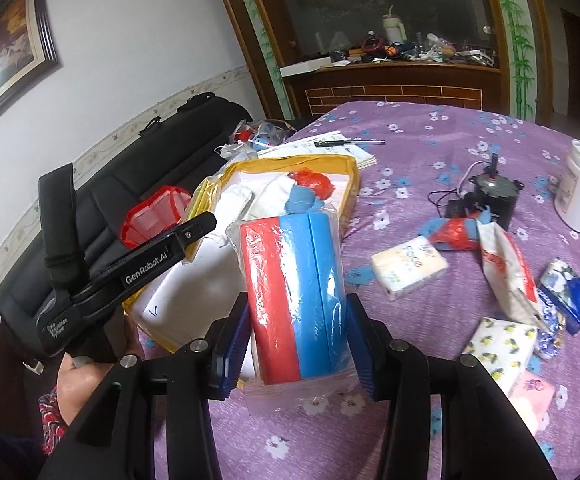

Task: Organize soft objects
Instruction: 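Carry the rainbow sponge and blue-red sponge pack over the tray with both grippers, then lower both sponges into the tray and open both grippers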

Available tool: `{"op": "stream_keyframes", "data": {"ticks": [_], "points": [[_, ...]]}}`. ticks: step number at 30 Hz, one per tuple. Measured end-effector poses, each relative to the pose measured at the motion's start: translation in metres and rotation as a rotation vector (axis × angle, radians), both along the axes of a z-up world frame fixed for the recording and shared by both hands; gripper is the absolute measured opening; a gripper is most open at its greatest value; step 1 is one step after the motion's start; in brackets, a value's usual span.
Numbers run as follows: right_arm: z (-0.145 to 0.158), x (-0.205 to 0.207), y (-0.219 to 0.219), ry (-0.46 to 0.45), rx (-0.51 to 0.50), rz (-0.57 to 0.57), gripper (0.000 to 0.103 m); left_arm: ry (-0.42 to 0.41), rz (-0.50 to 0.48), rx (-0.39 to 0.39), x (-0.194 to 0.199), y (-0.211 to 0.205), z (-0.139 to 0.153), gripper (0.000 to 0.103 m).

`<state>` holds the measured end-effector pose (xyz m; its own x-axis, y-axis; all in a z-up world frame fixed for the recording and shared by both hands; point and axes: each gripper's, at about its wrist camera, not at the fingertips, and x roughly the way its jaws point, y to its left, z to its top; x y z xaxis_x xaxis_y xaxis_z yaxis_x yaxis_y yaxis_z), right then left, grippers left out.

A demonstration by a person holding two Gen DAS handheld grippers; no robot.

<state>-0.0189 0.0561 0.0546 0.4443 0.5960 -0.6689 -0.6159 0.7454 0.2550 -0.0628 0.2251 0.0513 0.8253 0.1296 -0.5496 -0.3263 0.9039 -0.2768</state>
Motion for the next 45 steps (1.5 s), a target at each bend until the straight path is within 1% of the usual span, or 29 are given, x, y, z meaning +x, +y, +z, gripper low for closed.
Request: {"op": "stream_keyframes", "data": {"ticks": [3,6,9,11,15,18,20,24,35,37,38,43,44,45], "points": [[-0.001,0.008,0.012,0.038,0.013,0.008,0.046,0.018,0.002,-0.016,0.001,0.006,-0.005,0.039],[-0.003,0.012,0.027,0.048,0.007,0.021,0.046,0.039,0.000,-0.035,0.002,0.011,-0.011,0.039],[-0.012,0.017,0.047,0.065,-0.022,0.027,0.047,0.069,0.002,-0.033,0.003,0.014,-0.014,0.039],[-0.018,0.023,0.055,0.088,-0.021,0.031,0.047,0.095,-0.006,-0.050,0.004,0.018,-0.019,0.039],[-0.027,0.037,0.072,0.121,-0.023,0.024,0.047,0.126,-0.016,-0.073,0.006,0.023,-0.028,0.039],[-0.033,0.052,0.083,0.150,-0.030,-0.001,0.047,0.133,-0.023,-0.103,0.008,0.025,-0.031,0.039],[-0.036,0.062,0.088,0.163,-0.034,-0.015,0.047,0.136,-0.024,-0.107,0.010,0.026,-0.032,0.039],[-0.041,0.073,0.093,0.181,-0.025,-0.032,0.048,0.141,-0.030,-0.112,0.012,0.025,-0.034,0.039],[-0.054,0.085,0.102,0.199,-0.035,-0.042,0.050,0.146,-0.039,-0.119,0.015,0.026,-0.035,0.039],[-0.055,0.086,0.102,0.203,-0.039,-0.040,0.052,0.147,-0.042,-0.123,0.015,0.026,-0.035,0.042],[-0.055,0.086,0.101,0.202,-0.035,-0.042,0.056,0.146,-0.047,-0.123,0.015,0.025,-0.035,0.042],[-0.051,0.082,0.096,0.197,-0.016,-0.036,0.057,0.135,-0.047,-0.118,0.013,0.024,-0.030,0.044],[-0.050,0.082,0.094,0.199,-0.009,-0.035,0.058,0.132,-0.047,-0.120,0.012,0.025,-0.029,0.046],[-0.047,0.080,0.093,0.198,0.000,-0.035,0.058,0.130,-0.046,-0.122,0.011,0.025,-0.028,0.049]]}}
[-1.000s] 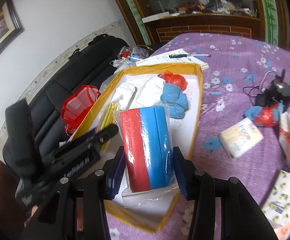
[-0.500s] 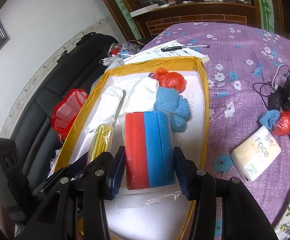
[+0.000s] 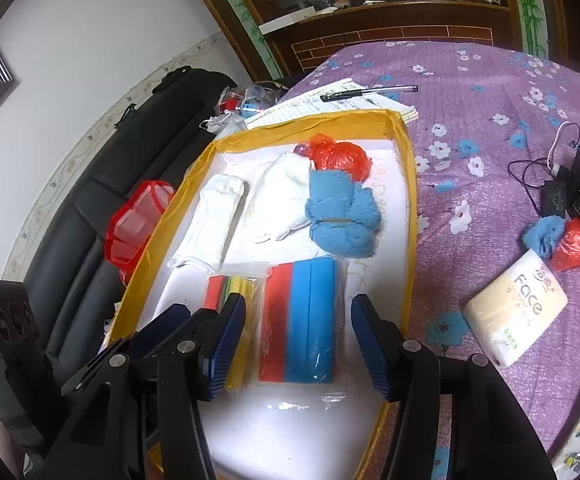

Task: Organize soft objects
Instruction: 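Lower both sponges into the tray and open both grippers, then grasp the lemon-print tissue pack with the left gripper while the right grasps the black snack bag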

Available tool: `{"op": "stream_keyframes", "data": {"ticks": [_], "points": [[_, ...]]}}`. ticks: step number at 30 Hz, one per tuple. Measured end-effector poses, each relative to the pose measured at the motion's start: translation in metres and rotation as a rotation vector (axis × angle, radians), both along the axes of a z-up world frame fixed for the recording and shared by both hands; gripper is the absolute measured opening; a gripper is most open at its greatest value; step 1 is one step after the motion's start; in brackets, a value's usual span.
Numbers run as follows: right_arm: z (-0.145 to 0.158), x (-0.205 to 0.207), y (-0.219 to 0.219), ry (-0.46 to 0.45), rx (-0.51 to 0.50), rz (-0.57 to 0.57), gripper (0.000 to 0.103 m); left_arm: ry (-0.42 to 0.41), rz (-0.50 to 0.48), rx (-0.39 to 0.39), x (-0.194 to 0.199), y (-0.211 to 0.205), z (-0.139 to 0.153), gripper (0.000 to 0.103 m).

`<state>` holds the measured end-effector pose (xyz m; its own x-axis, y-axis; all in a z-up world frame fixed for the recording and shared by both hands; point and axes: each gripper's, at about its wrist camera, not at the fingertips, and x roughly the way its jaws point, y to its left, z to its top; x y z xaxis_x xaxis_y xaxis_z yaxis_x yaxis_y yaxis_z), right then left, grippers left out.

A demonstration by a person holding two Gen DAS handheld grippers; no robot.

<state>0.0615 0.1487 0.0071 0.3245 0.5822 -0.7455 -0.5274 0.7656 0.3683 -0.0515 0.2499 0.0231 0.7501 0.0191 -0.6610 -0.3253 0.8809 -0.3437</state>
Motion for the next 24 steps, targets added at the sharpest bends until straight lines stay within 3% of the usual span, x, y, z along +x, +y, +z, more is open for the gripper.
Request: {"op": "stream_keyframes", "data": {"ticks": [12,24], "points": [[0.016,-0.013,-0.026,-0.004,0.054,-0.009,0.059,-0.028,-0.011,0.027,-0.008,-0.011,0.015,0.051],[0.036,-0.014,-0.084,-0.015,0.128,-0.062,0.059,-0.025,-0.077,0.077,-0.002,-0.050,0.028,0.051]]}}
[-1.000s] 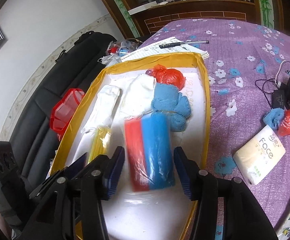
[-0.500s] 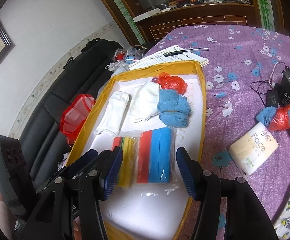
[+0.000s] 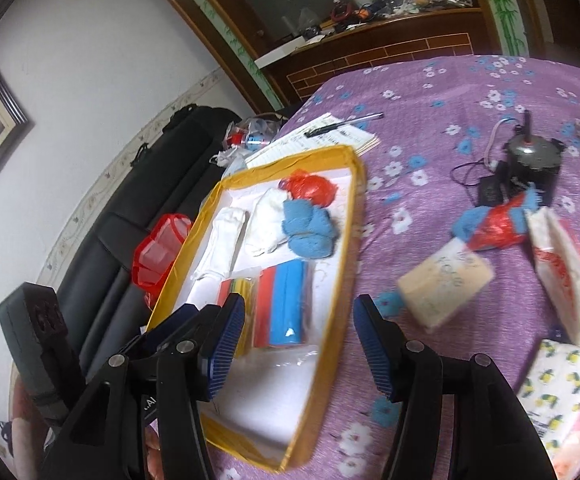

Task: Organize soft objects
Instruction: 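Grasp the lemon-print tissue pack with the left gripper while the right grasps the black snack bag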

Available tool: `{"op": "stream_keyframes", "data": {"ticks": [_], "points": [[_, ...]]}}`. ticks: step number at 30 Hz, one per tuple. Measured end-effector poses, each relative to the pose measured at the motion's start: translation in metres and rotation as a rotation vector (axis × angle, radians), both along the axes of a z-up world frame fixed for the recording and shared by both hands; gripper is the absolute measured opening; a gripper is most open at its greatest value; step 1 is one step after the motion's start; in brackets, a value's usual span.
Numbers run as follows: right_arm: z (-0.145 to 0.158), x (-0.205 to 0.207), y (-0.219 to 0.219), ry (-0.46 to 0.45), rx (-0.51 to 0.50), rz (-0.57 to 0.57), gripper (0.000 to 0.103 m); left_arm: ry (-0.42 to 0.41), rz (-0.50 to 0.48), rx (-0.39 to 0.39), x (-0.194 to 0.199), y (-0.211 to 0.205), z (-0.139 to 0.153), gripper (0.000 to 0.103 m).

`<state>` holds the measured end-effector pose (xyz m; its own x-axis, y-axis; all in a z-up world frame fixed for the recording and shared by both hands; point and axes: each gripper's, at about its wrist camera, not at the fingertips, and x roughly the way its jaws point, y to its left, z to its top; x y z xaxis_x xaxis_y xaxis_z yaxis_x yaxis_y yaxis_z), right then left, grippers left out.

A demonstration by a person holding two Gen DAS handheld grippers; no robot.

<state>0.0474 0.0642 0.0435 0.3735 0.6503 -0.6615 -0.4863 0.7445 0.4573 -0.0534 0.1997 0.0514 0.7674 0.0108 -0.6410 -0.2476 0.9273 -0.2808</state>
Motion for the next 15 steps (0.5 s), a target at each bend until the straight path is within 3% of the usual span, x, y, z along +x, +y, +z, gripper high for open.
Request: {"op": "stream_keyframes", "data": {"ticks": [15], "points": [[0.029,0.018,-0.137,-0.034,0.057,-0.165,0.060,0.035,-0.165,0.059,0.018,-0.082,0.011,0.050]]}}
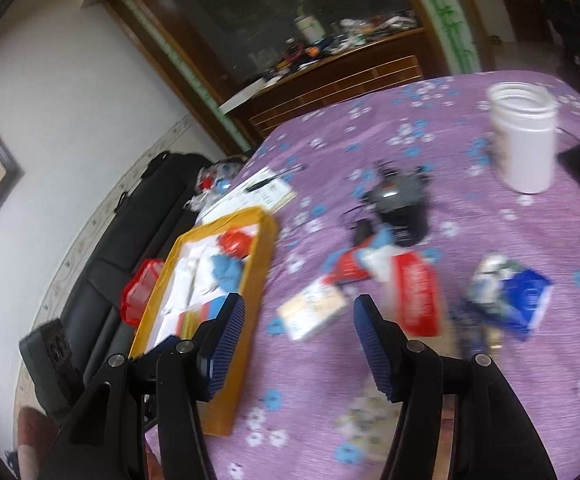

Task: Organize soft objects
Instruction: 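Grasp the lemon-print tissue pack with the left gripper while the right grasps the black snack bag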

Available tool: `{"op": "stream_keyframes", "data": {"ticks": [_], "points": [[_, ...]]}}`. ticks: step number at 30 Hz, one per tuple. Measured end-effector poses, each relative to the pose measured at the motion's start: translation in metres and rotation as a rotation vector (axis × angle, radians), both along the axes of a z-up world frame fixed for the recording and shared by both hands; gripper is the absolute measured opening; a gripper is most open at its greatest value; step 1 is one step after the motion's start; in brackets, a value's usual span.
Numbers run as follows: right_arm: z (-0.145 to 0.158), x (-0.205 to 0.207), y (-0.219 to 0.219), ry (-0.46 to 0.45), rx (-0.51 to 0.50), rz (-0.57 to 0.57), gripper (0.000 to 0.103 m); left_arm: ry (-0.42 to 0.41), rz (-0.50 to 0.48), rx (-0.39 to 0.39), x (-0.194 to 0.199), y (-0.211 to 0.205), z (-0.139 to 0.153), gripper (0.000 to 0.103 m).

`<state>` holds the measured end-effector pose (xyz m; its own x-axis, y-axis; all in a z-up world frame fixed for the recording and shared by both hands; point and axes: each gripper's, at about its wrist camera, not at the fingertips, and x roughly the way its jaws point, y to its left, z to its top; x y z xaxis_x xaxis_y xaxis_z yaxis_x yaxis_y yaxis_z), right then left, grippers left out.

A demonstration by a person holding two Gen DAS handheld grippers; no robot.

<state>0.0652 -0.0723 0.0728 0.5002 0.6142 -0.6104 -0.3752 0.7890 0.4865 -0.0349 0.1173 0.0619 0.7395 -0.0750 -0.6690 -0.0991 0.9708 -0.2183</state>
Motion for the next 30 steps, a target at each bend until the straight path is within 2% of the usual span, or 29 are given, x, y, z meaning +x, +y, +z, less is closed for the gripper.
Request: {"op": "stream_keyframes", "data": {"ticks": [7,11,13,17,21,25,27,28,29,30], "points": [[0.001,0.017,-0.078,-0.010,-0.069,-0.127,0.061,0.038,-0.112,0.003,0.007,-0.045,-0.002,0.050],[-0.005,0.038,-0.129,0.005,-0.199,-0.242,0.067,0.074,-0.177,-0.027,0.010,-0.064,-0.007,0.051],[-0.013,0.046,-0.151,0.014,-0.263,-0.289,0.068,0.085,-0.196,-0.028,0.011,-0.071,-0.010,0.055],[-0.035,0.057,-0.169,0.013,-0.488,-0.348,0.071,0.102,-0.222,-0.020,0.012,-0.083,-0.013,0.055],[-0.048,0.058,-0.174,-0.002,-0.558,-0.349,0.071,0.120,-0.233,-0.024,0.015,-0.085,-0.015,0.055],[-0.056,0.061,-0.174,-0.007,-0.601,-0.356,0.071,0.132,-0.243,-0.042,0.018,-0.086,-0.017,0.061],[-0.065,0.063,-0.174,0.019,-0.574,-0.336,0.067,0.140,-0.252,-0.045,0.021,-0.090,-0.018,0.061],[-0.070,0.066,-0.175,0.036,-0.574,-0.325,0.060,0.145,-0.256,-0.044,0.023,-0.093,-0.018,0.061],[-0.075,0.067,-0.174,0.048,-0.596,-0.320,0.047,0.151,-0.261,-0.042,0.025,-0.096,-0.019,0.061],[-0.075,0.066,-0.172,0.030,-0.609,-0.326,0.046,0.156,-0.268,-0.043,0.026,-0.099,-0.019,0.061]]}}
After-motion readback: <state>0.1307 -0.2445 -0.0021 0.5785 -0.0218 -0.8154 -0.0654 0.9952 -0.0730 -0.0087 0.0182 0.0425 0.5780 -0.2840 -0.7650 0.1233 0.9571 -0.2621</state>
